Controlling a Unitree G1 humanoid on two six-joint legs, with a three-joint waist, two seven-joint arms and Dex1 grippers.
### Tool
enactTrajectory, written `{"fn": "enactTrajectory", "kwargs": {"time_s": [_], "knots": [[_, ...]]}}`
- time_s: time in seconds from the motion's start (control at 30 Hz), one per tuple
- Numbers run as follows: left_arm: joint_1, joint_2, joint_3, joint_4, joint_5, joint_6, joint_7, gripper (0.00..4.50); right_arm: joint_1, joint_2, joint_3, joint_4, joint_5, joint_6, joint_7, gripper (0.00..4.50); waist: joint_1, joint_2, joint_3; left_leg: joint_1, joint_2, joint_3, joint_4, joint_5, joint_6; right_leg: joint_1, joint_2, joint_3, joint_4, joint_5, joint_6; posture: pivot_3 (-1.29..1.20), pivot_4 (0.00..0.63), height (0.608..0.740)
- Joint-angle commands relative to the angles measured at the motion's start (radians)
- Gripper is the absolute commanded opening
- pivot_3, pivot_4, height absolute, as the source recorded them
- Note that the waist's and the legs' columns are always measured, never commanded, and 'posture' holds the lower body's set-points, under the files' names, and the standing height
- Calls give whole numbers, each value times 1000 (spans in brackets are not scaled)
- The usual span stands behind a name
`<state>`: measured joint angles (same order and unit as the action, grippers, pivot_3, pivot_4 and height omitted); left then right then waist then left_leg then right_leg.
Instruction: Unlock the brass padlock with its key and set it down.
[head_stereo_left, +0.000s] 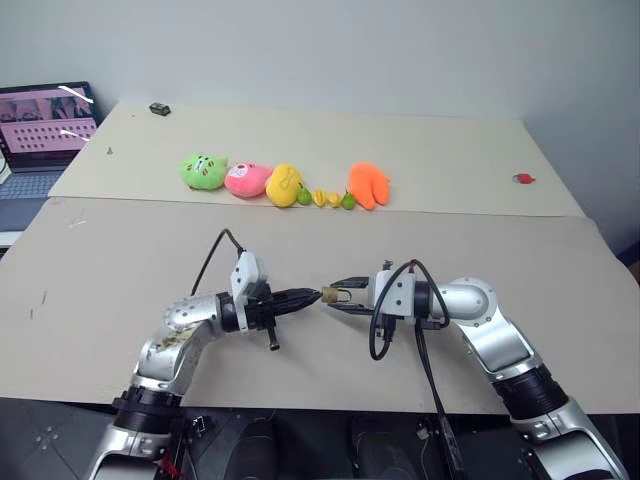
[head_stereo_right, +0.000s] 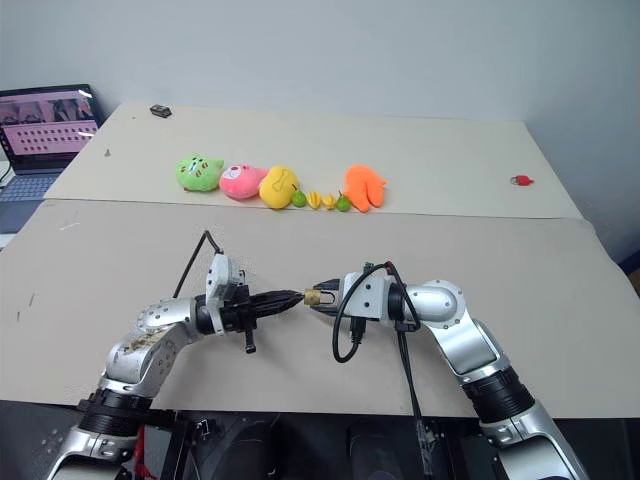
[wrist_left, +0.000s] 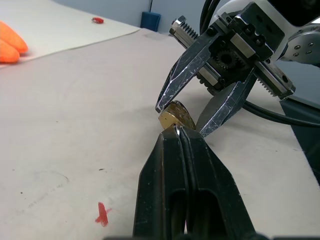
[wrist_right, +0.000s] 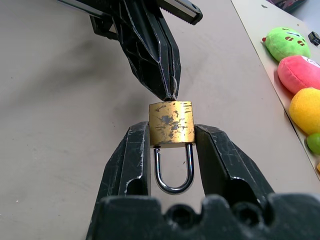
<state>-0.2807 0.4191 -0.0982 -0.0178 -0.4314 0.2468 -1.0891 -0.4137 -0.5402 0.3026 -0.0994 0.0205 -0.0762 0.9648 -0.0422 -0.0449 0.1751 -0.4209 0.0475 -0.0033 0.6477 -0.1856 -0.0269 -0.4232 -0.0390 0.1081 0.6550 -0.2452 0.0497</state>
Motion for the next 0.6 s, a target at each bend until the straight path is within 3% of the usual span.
{"fn": "enactTrajectory", "kwargs": {"time_s": [0.03, 0.1, 0.17, 0.33, 0.43, 0.6], "knots": [[-14, -17, -22, 5, -2, -22, -23, 577, -13, 4, -32, -33, 13, -8, -20, 949, 0, 0, 0, 0, 0, 0, 0, 0, 0, 0, 0, 0, 0, 0, 1, 0, 150, 717], [-23, -10, -29, 11, -4, 43, -4, 1015, -15, 4, -30, -31, 12, -9, -20, 949, 0, 0, 0, 0, 0, 0, 0, 0, 0, 0, 0, 0, 0, -1, 2, 0, 150, 717], [-48, -11, -9, 8, -84, 228, 34, 1923, -17, 5, -29, -29, 12, -9, -21, 949, -1, 0, 0, 0, 0, 0, 0, 0, 0, 0, 0, 0, 0, -1, 2, 0, 150, 717], [-112, -29, 70, -7, -261, 564, 135, 3513, -19, 4, -30, -26, 12, -10, -19, 949, -3, 0, 0, 0, 0, 0, 0, 0, 0, 0, 0, 0, 1, -3, 5, 0, 150, 717], [-154, -32, 120, 6, -346, 725, 186, 3513, -17, 2, -28, -22, 11, -15, -17, 949, -3, 0, 0, 0, 0, -1, 0, 0, 0, 0, 0, -1, 1, -3, 5, 0, 150, 717], [-213, -67, 227, 64, -442, 839, 262, 3513, -21, 4, -27, -19, 11, -15, -17, 949, -3, 0, 0, 0, 0, -1, 0, 0, 0, 0, 0, -1, 1, -3, 5, 0, 150, 717]]}}
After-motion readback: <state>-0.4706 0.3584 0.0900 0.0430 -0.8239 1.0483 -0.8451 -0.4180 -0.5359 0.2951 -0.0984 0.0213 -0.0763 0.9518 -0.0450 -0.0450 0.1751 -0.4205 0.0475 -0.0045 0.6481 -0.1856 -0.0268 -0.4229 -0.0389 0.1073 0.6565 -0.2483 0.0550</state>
